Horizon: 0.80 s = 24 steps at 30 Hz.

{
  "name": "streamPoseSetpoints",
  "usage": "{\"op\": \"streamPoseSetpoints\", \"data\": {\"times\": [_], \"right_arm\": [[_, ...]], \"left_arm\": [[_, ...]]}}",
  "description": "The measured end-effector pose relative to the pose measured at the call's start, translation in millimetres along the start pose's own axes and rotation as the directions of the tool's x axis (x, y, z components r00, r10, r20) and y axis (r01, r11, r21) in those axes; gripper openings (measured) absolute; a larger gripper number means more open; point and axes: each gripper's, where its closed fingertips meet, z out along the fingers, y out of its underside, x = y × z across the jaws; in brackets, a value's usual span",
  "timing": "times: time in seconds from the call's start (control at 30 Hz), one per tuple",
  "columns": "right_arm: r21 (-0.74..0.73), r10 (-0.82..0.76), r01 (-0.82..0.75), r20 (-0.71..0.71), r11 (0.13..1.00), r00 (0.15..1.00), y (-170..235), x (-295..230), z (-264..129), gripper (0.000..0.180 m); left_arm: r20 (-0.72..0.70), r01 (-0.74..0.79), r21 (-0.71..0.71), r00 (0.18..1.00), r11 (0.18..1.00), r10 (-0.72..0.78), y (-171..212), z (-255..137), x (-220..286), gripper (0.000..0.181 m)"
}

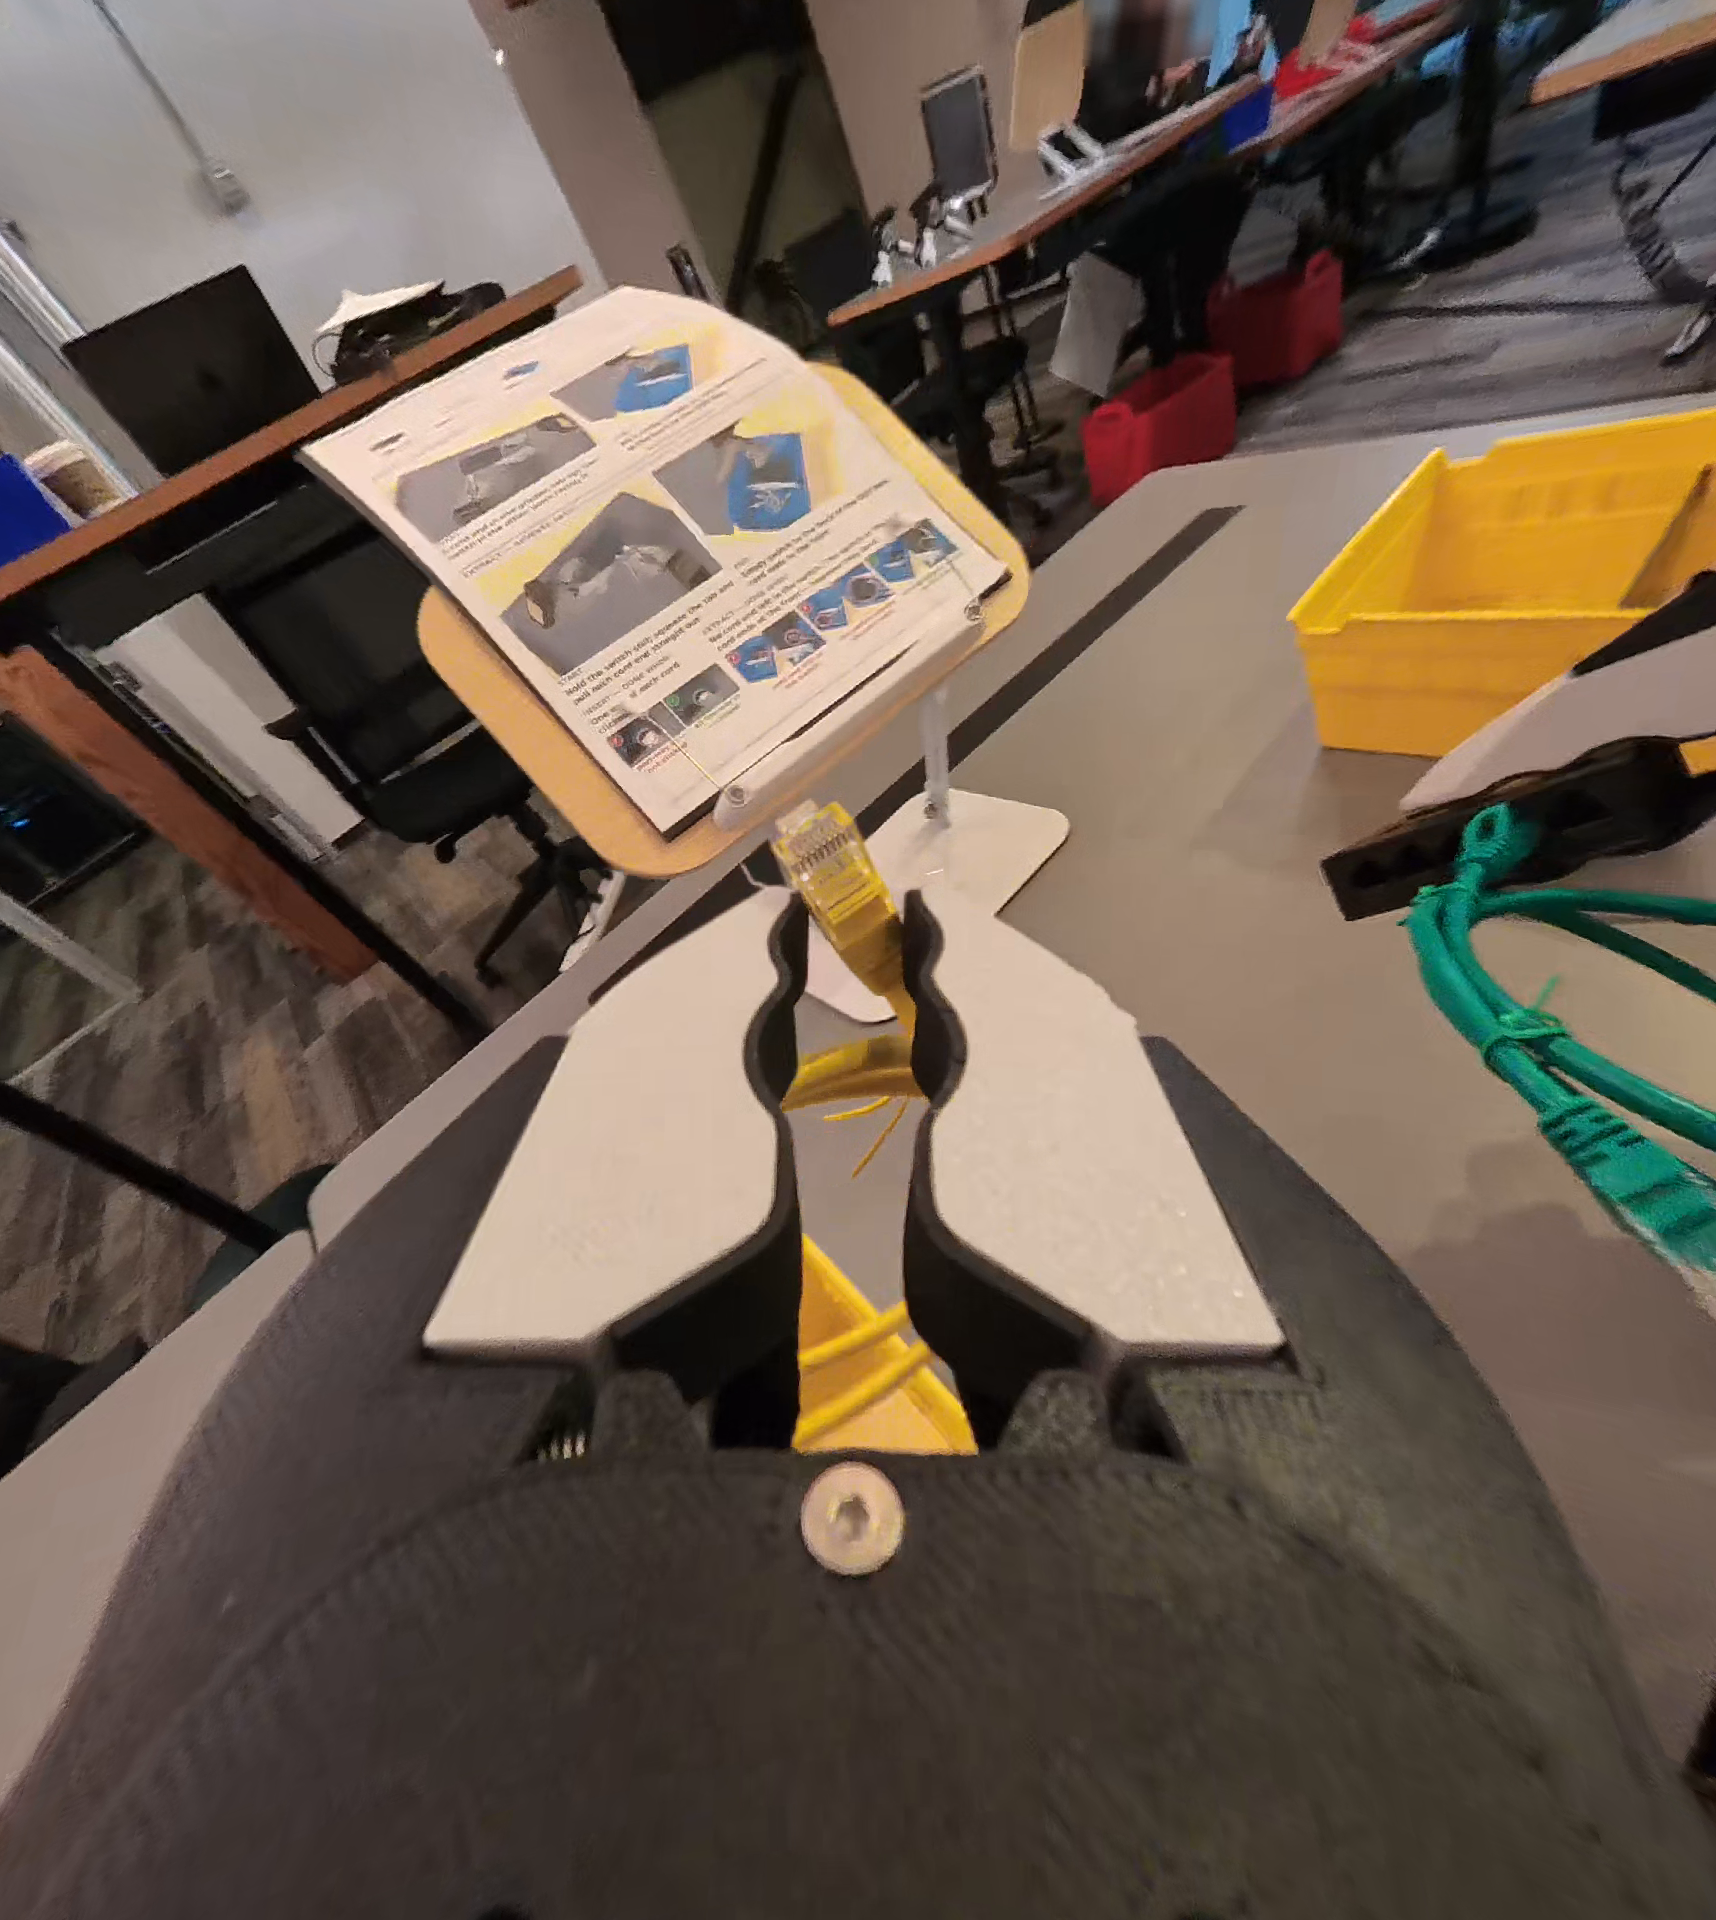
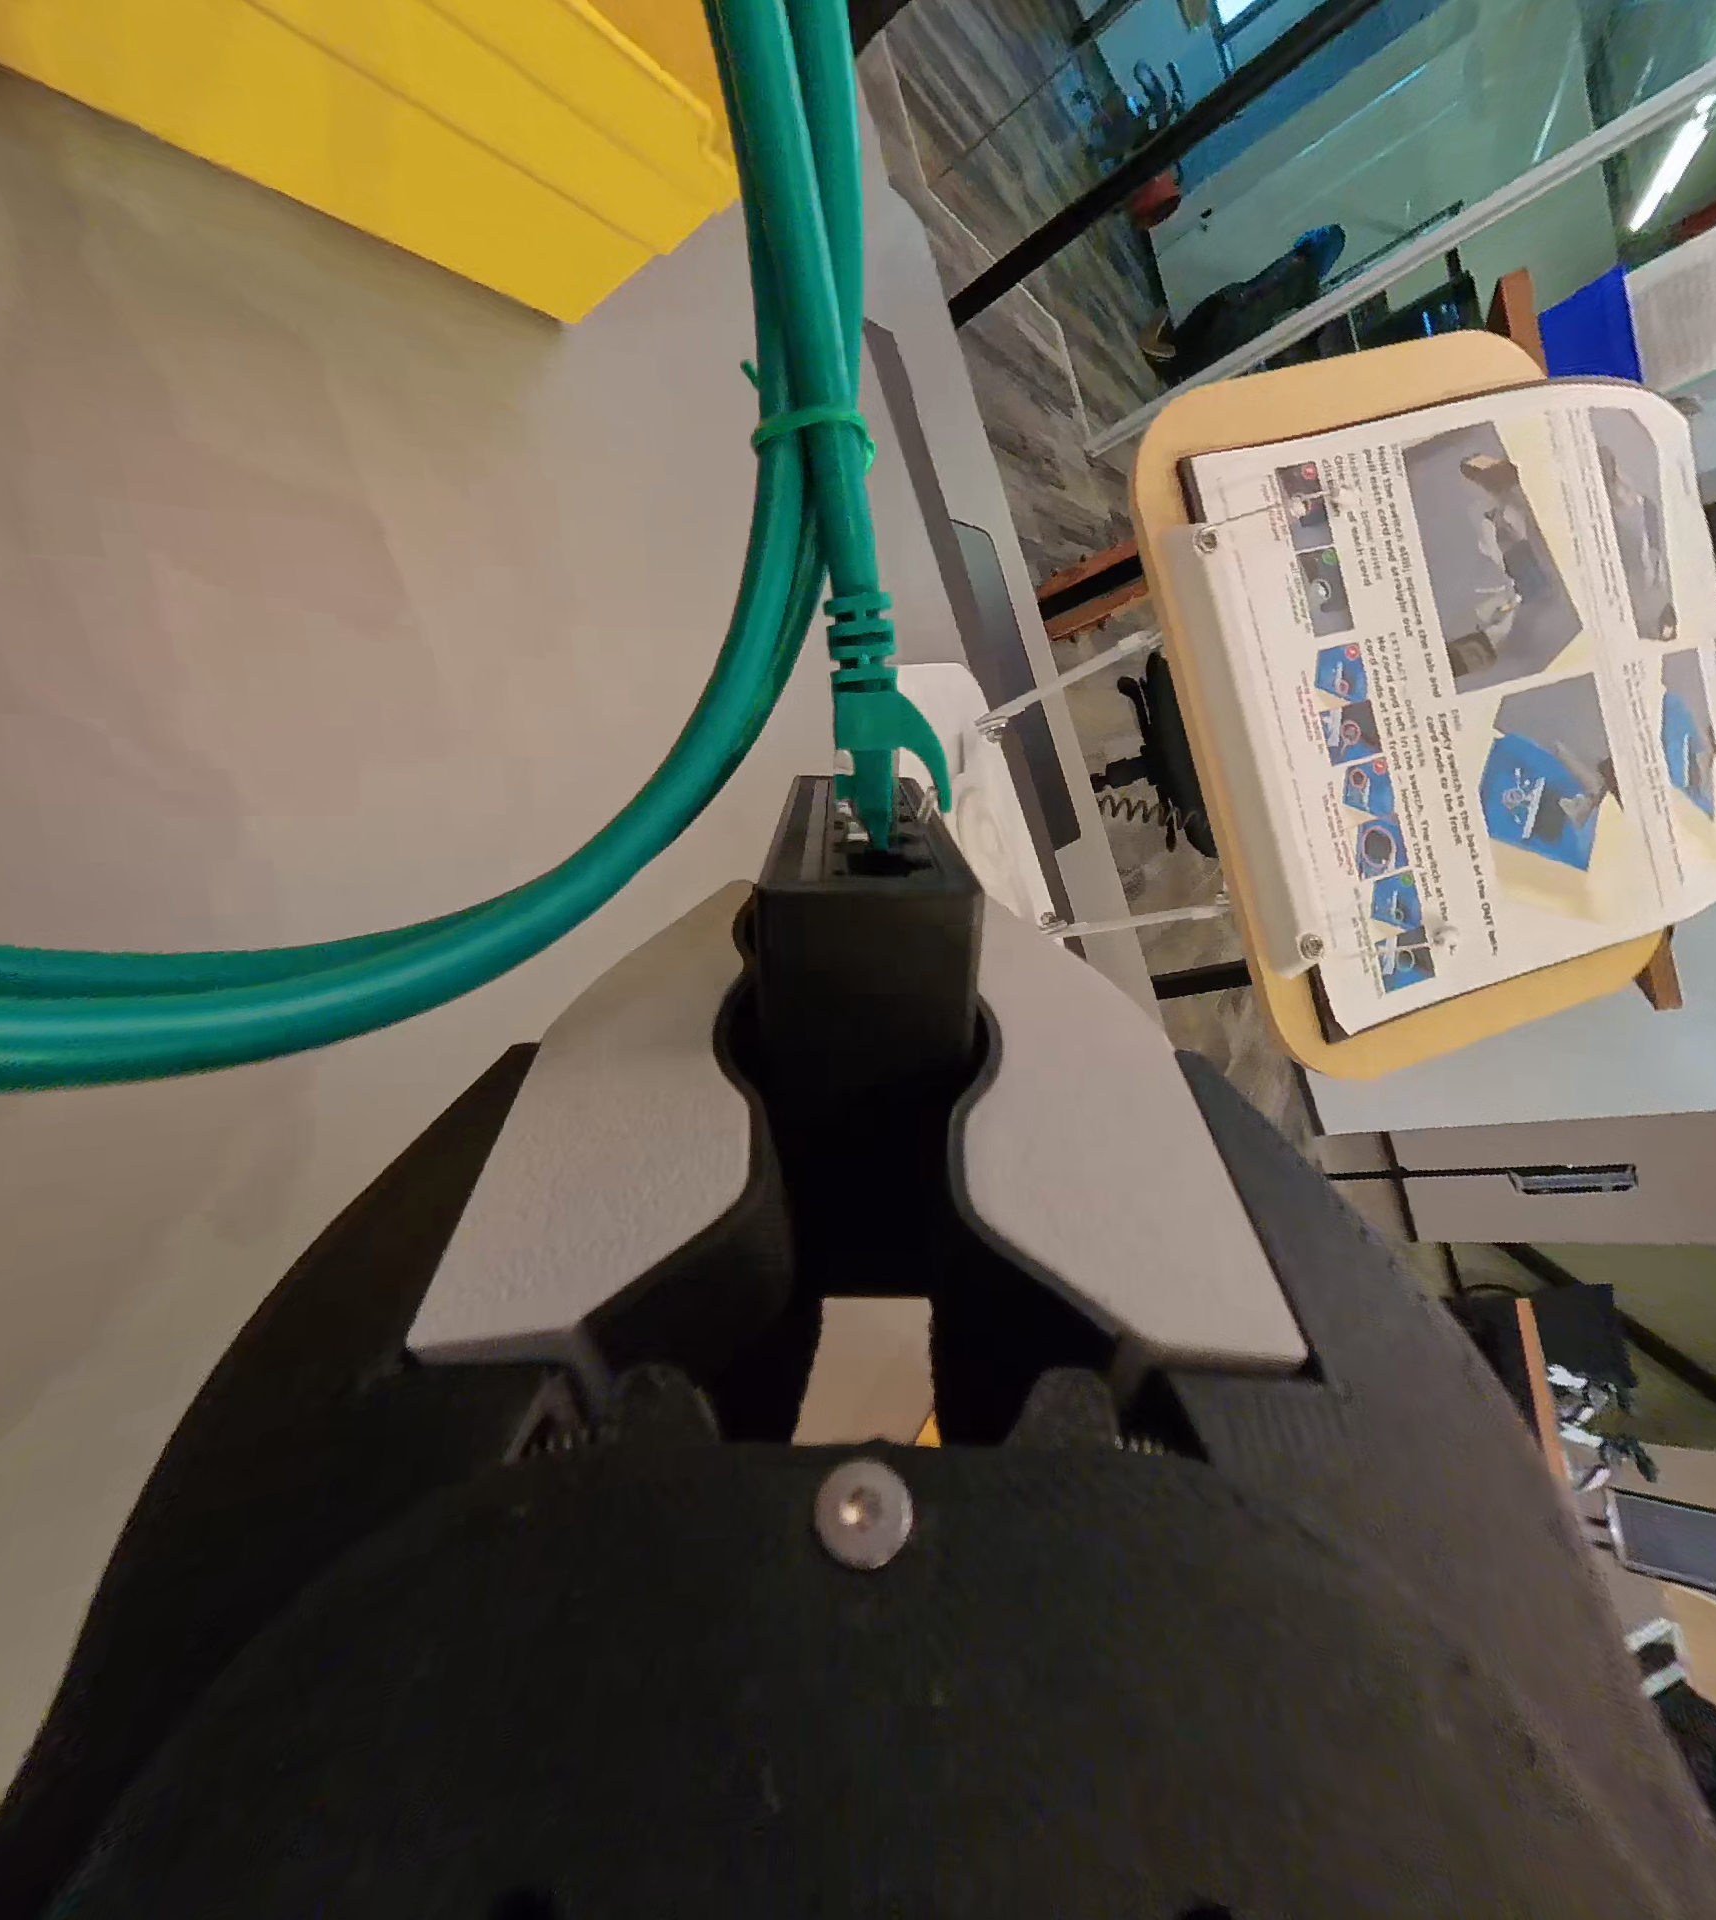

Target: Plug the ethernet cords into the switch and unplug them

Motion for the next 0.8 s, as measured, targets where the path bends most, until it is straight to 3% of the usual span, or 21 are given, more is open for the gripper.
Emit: {"op": "streamPoseSetpoints", "data": {"times": [0.2,0.27,0.43,0.6,0.8], "right_arm": [[0.057,0.075,-0.073,-0.026,0.996,0.997,-5,16,-17,0.03],[0.056,0.095,-0.093,-0.042,0.994,0.995,0,23,-22,0.03],[0.077,0.182,-0.176,-0.076,0.981,0.98,14,43,-35,0.03],[0.072,0.221,-0.215,-0.097,0.974,0.97,27,51,-39,0.03],[0.082,0.266,-0.258,-0.111,0.963,0.957,34,60,-43,0.029]], "left_arm": [[0.101,0.009,-0.095,0.995,0.995,0.001,2,62,15,0.017],[0.141,-0.014,-0.153,0.989,0.988,0.036,13,86,20,0.017],[0.189,0.098,-0.198,0.98,0.975,-0.06,52,126,52,0.017],[0.132,0.021,-0.275,0.991,0.961,0.016,101,140,110,0.014],[0.017,-0.063,-0.387,0.997,0.92,0.075,151,126,165,0.019]]}}
